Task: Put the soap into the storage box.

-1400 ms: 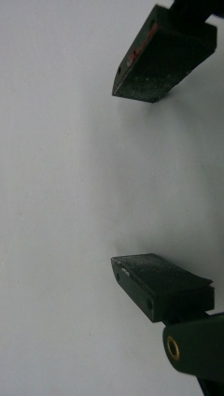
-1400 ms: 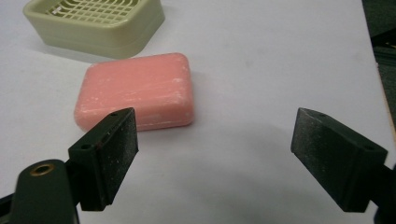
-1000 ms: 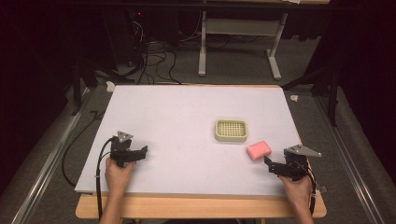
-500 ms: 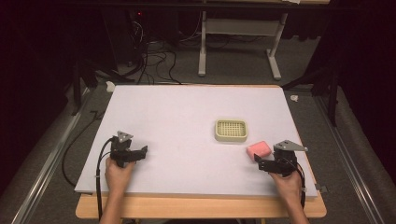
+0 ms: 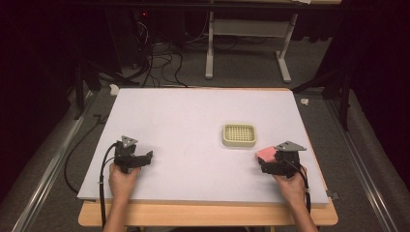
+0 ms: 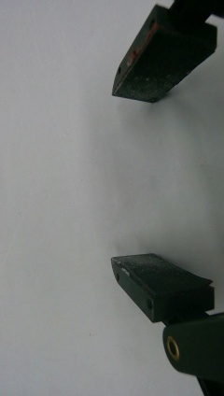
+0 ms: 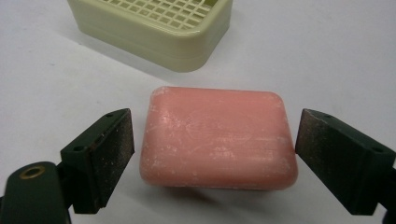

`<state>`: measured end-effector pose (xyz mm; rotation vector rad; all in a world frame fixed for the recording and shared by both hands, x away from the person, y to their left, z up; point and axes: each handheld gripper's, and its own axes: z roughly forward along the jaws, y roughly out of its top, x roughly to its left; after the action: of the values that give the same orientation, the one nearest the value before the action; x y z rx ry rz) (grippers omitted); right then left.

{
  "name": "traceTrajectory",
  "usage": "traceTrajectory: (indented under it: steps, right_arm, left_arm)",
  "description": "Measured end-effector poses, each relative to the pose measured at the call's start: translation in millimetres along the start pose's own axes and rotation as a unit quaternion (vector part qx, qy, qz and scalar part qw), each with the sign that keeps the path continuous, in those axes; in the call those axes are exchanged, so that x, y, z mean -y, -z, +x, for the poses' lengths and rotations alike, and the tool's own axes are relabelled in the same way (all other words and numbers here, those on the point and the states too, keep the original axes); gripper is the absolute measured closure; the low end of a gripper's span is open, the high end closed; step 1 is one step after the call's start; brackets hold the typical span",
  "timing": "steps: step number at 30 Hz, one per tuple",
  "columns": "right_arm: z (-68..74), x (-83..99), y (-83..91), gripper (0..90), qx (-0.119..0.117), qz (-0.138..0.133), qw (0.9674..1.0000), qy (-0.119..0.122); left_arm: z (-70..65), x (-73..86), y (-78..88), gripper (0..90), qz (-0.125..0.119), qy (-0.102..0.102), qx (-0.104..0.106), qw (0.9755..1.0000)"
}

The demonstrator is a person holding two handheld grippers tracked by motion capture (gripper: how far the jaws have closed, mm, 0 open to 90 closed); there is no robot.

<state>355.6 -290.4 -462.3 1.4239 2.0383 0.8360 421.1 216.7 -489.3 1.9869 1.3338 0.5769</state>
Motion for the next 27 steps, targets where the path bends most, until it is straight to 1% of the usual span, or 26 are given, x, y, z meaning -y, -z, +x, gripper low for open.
traceTrajectory:
  steps: [6, 9, 16, 17, 22, 27]
  right_arm:
    - [-0.7, -1.9, -8.1, 12.2, 0.002, 0.017, 0.9998, 0.001]
    - [-0.5, -1.6, -12.5, 12.2, 0.004, 0.027, 0.9996, 0.005]
    - [-1.8, -0.2, -20.3, 12.3, -0.002, 0.055, 0.9985, 0.003]
    - [-2.4, -0.1, -20.5, 12.5, -0.005, 0.055, 0.9984, -0.003]
    - [-5.1, 0.5, -21.5, 12.7, -0.014, 0.058, 0.9981, -0.014]
    - [-5.9, 0.9, -21.5, 13.0, -0.018, 0.057, 0.9981, -0.013]
  left_arm:
    - [0.0, 0.0, 0.0, 16.1, 0.000, 0.000, 0.000, 1.0000]
    - [-0.1, 0.0, 0.0, 16.1, 0.000, 0.000, 0.000, 1.0000]
    - [0.0, 0.0, 0.0, 16.1, 0.000, 0.000, 0.000, 1.0000]
    - [-0.1, 0.0, 0.0, 16.1, 0.000, 0.000, 0.000, 1.0000]
    - [0.0, 0.0, 0.0, 16.1, 0.000, 0.000, 0.000, 1.0000]
    - [0.0, 0.0, 0.0, 16.2, 0.000, 0.000, 0.000, 1.0000]
